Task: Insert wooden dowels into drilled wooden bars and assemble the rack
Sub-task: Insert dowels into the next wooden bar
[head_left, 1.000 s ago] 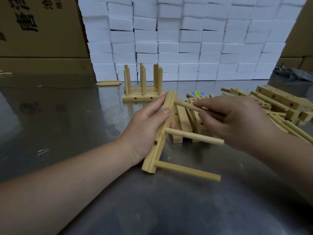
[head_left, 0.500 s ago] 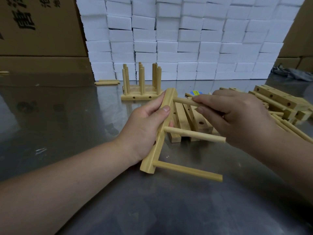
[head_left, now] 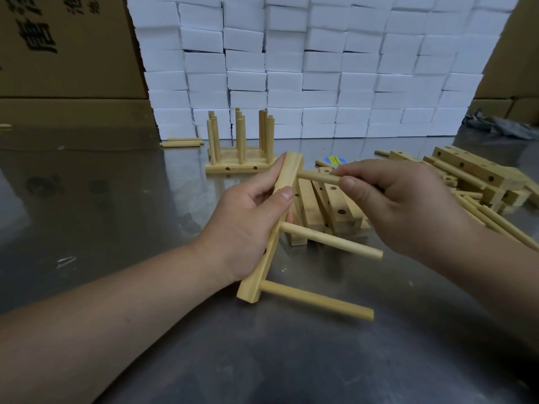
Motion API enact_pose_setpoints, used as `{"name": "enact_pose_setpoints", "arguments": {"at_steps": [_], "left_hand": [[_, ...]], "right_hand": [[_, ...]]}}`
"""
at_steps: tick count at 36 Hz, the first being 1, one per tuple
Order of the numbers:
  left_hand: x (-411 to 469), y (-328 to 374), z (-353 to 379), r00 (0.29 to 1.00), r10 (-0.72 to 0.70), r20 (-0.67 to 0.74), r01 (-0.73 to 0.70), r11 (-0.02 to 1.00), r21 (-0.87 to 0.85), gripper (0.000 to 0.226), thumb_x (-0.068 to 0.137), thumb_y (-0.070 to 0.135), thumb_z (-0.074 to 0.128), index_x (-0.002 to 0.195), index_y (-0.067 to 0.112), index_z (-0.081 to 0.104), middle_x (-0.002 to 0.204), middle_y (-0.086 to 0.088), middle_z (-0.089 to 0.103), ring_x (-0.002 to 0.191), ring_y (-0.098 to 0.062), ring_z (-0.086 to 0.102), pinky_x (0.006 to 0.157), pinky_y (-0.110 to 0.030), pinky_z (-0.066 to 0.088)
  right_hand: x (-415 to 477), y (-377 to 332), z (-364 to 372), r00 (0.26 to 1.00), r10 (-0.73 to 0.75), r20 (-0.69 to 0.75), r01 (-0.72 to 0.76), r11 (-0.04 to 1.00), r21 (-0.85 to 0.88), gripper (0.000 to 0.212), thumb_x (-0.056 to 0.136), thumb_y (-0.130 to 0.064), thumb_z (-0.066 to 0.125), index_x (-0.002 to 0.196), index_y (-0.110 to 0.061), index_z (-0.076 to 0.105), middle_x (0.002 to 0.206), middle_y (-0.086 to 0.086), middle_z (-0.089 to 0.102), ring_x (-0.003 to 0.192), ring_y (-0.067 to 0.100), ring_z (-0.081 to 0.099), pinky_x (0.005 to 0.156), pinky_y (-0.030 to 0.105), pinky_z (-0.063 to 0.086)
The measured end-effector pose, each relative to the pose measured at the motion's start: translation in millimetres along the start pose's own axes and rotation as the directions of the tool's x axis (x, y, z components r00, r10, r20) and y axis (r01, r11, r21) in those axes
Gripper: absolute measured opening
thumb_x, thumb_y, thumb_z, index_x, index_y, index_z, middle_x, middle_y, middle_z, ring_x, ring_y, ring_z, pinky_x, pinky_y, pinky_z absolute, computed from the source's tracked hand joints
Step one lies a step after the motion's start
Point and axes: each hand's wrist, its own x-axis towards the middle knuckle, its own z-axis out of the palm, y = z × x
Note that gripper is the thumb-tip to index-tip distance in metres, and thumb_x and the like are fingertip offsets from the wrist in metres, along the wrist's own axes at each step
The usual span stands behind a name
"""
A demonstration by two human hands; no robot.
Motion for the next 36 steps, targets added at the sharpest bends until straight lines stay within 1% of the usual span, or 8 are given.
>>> {"name": "enact_pose_setpoints", "arguments": {"at_steps": [5, 15, 20, 23, 26, 28, 31, 36], "left_hand": [[-1, 0, 1, 1.000, 0.012, 0.003, -0.012, 1.000, 0.009, 0.040, 0.094, 0.014, 0.046, 0.115, 0.048, 0.044, 0.058, 0.016, 0.056, 0.062, 0.002, 0.055, 0.060, -0.009, 0.044], [1, -2, 1, 1.000, 0.005, -0.011, -0.005, 1.000, 0.012, 0.041, 0.095, 0.014, 0.046, 0.122, 0.043, 0.040, 0.056, 0.014, 0.056, 0.060, 0.004, 0.053, 0.059, -0.007, 0.041], [4, -6, -2, 0.993, -0.119, -0.007, 0.118, 0.991, -0.068, 0.033, 0.094, 0.017, 0.047, 0.114, 0.043, 0.050, 0.057, 0.006, 0.061, 0.054, -0.005, 0.056, 0.049, -0.014, 0.043], [9, -10, -5, 0.972, -0.234, -0.007, 0.229, 0.959, -0.167, 0.022, 0.094, 0.019, 0.048, 0.108, 0.033, 0.059, 0.058, 0.001, 0.065, 0.047, -0.012, 0.055, 0.042, -0.020, 0.043], [16, -12, -12, 0.940, -0.341, 0.019, 0.327, 0.879, -0.346, 0.020, 0.091, 0.021, 0.049, 0.103, 0.014, 0.063, 0.060, -0.006, 0.064, 0.034, -0.012, 0.050, 0.035, -0.018, 0.041], [18, -12, -15, 0.920, -0.378, 0.105, 0.383, 0.806, -0.452, 0.021, 0.082, 0.025, 0.052, 0.090, 0.012, 0.067, 0.063, -0.008, 0.065, 0.032, -0.012, 0.048, 0.034, -0.016, 0.039], [17, -13, -18, 0.853, -0.380, 0.358, 0.519, 0.687, -0.508, 0.026, 0.076, 0.031, 0.052, 0.091, 0.013, 0.063, 0.069, -0.006, 0.067, 0.033, -0.008, 0.047, 0.042, -0.018, 0.038], [13, -16, -21, 0.689, -0.305, 0.657, 0.698, 0.526, -0.486, 0.033, 0.081, 0.028, 0.052, 0.103, 0.009, 0.067, 0.081, -0.010, 0.069, 0.035, -0.006, 0.050, 0.046, -0.020, 0.044]], "right_hand": [[0, -4, -2, 0.997, 0.068, 0.037, -0.072, 0.986, 0.149, 0.021, 0.088, -0.027, 0.053, 0.076, -0.045, 0.057, 0.060, -0.010, 0.060, 0.057, 0.000, 0.051, 0.050, 0.011, 0.036], [2, -4, 0, 0.980, 0.186, 0.068, -0.197, 0.951, 0.238, 0.026, 0.089, -0.030, 0.052, 0.065, -0.038, 0.058, 0.046, -0.010, 0.050, 0.044, -0.001, 0.045, 0.039, 0.008, 0.033], [3, -1, 0, 0.980, 0.183, 0.073, -0.195, 0.950, 0.245, 0.038, 0.089, -0.049, 0.046, 0.080, -0.020, 0.069, 0.049, -0.005, 0.046, 0.045, 0.004, 0.042, 0.043, 0.014, 0.033], [3, 0, -3, 0.976, 0.201, 0.081, -0.217, 0.892, 0.398, 0.044, 0.086, -0.059, 0.027, 0.095, -0.033, 0.062, 0.054, -0.006, 0.059, 0.046, 0.003, 0.050, 0.049, 0.012, 0.039], [10, 6, -9, 0.964, 0.261, 0.052, -0.246, 0.801, 0.546, 0.043, 0.083, -0.051, 0.021, 0.095, -0.035, 0.058, 0.057, -0.002, 0.064, 0.052, 0.013, 0.056, 0.063, 0.028, 0.044], [12, 11, -12, 0.952, 0.302, 0.051, -0.280, 0.792, 0.542, 0.030, 0.087, -0.042, 0.026, 0.096, -0.040, 0.055, 0.058, -0.002, 0.065, 0.055, 0.012, 0.059, 0.075, 0.034, 0.047], [6, 13, -11, 0.984, 0.179, 0.014, -0.174, 0.931, 0.321, 0.024, 0.083, -0.039, 0.043, 0.104, -0.047, 0.052, 0.079, -0.015, 0.067, 0.079, -0.002, 0.061, 0.077, 0.020, 0.045], [2, 7, -4, 0.978, 0.046, 0.201, -0.074, 0.988, 0.132, 0.062, 0.062, -0.056, 0.058, 0.121, -0.050, 0.041, 0.105, -0.033, 0.052, 0.102, -0.016, 0.046, 0.084, 0.005, 0.035]]}}
